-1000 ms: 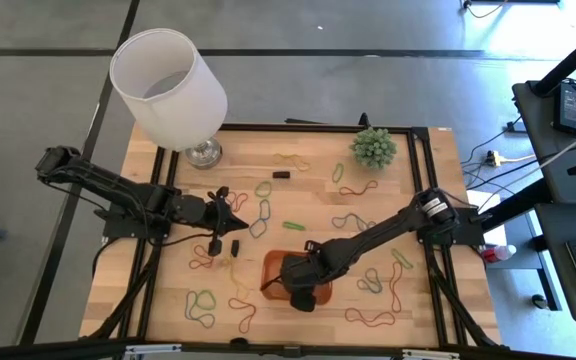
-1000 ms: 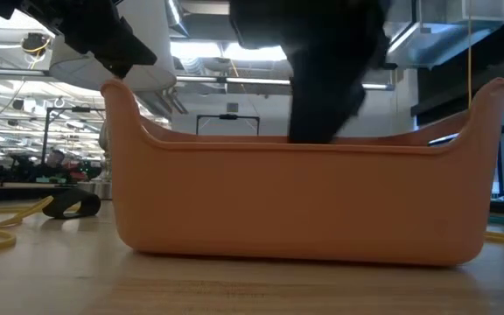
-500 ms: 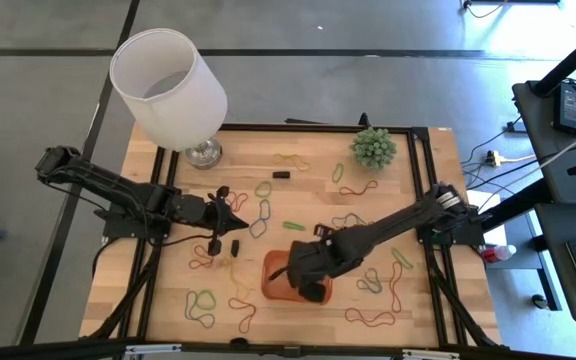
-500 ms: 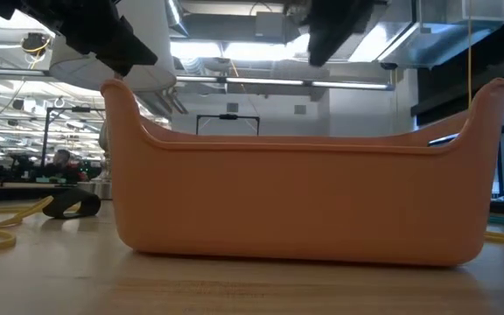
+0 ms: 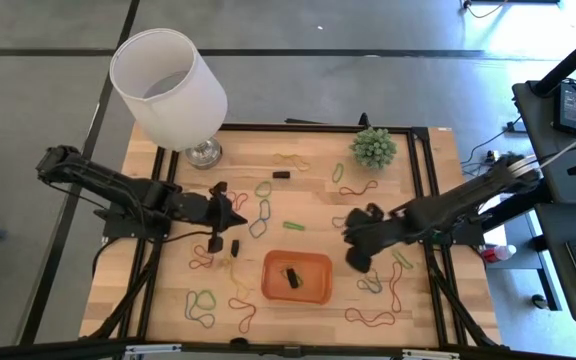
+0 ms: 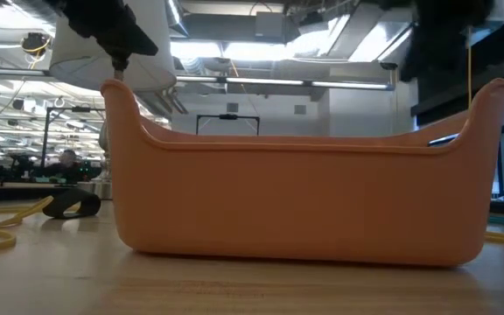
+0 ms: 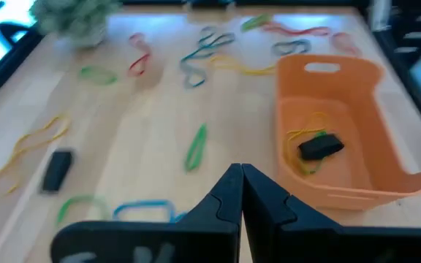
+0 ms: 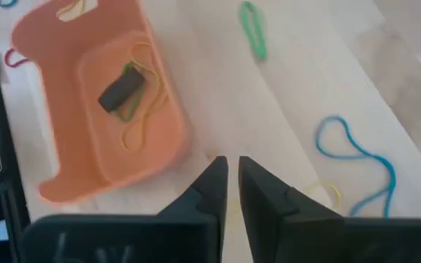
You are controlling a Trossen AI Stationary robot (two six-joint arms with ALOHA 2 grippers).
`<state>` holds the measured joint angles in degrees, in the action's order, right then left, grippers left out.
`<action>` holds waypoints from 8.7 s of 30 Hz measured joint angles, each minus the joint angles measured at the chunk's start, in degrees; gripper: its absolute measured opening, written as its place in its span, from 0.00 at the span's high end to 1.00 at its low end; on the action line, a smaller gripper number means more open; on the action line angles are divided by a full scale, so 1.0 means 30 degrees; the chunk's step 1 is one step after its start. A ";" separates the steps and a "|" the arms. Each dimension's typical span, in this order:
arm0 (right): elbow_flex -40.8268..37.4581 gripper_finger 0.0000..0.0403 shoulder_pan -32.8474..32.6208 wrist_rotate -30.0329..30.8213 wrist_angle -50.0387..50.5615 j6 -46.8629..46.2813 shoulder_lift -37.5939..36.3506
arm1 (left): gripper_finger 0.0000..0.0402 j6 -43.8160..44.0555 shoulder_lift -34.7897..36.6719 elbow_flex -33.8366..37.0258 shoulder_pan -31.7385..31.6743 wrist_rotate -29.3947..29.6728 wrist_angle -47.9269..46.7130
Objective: Pick and place rubber bands into bin
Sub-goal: Put the red rubber band into the orange bin, then put the blue rubber band into the orange bin
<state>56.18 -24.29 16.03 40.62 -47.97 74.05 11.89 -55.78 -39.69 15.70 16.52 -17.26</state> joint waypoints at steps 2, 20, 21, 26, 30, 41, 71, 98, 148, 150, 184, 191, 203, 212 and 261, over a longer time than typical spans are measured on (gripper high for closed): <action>-0.1994 0.91 0.0007 0.0000 -0.0957 -0.0193 -0.1775 | 0.99 0.1282 -0.0534 -0.1134 -0.0022 0.0933 -0.1668; -1.0489 0.92 0.0058 -0.0423 -0.6649 0.0598 -0.9267 | 0.71 1.3448 -0.6713 -0.3400 -0.6754 -0.1103 -0.7754; -1.0562 0.92 0.0058 -0.0577 -0.6754 0.0699 -0.9298 | 0.67 1.3862 -0.6999 -0.3400 -0.7126 -0.1098 -0.7740; -1.0716 0.92 0.0058 -0.1035 -0.7219 0.1127 -0.9293 | 0.53 1.5287 -0.8418 -0.3400 -0.8402 -0.0812 -0.7752; -1.0716 0.92 0.0058 -0.1026 -0.7219 0.0720 -0.9293 | 0.51 1.5031 -0.9670 -0.3400 -0.8808 -0.0539 -0.7692; -1.0716 0.92 0.0058 -0.0416 -0.8900 -0.1021 -0.9280 | 0.59 1.3787 -1.2688 -0.3400 -0.8828 -0.1561 -0.7620; -1.0716 0.92 0.0051 0.1792 -1.0643 -0.0403 -0.8434 | 1.00 1.1687 -0.4202 -0.3418 -0.4783 -0.3972 -0.4917; -1.0716 0.92 0.0058 0.1278 -0.9272 0.1586 -0.8434 | 1.00 0.2024 -1.6223 -2.0231 -0.0450 -0.4474 -1.0073; -1.0730 0.92 -0.0044 -0.0933 -0.7605 0.0875 -0.8441 | 0.69 0.2969 -2.1870 -2.0395 0.0827 -0.6006 -1.1785; -1.0730 0.92 -0.0044 -0.0928 -0.7605 0.0614 -0.8441 | 0.67 0.2977 -2.1874 -2.0637 0.0811 -0.6008 -1.2114; -1.0730 0.92 -0.0044 -0.0852 -0.7656 0.0643 -0.8434 | 0.99 0.2130 -2.1862 -2.1702 0.0607 -0.8379 -1.2509; -1.0730 0.92 -0.0044 -0.0852 -0.7656 0.0520 -0.8434 | 0.98 0.2137 -2.1862 -2.1702 0.0629 -0.8399 -1.2451; -1.0723 0.92 -0.0036 -0.0852 -0.7656 0.0155 -0.8434 | 0.65 0.3318 -2.1862 -2.1702 0.0629 -0.8028 -1.2414; -1.0723 0.92 -0.0036 -0.0852 -0.7659 0.0164 -0.8434 | 0.69 0.3435 -2.1459 -2.1702 0.0570 -0.7911 -1.2155; -0.1784 0.93 0.5479 -0.3670 0.3833 -0.6687 0.0081 | 1.00 -0.3361 0.3246 0.2696 -0.6998 -0.6885 -0.2391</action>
<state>50.83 -7.86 5.02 52.12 -68.03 74.30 1.81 -46.04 -31.60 -5.30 -4.13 -24.43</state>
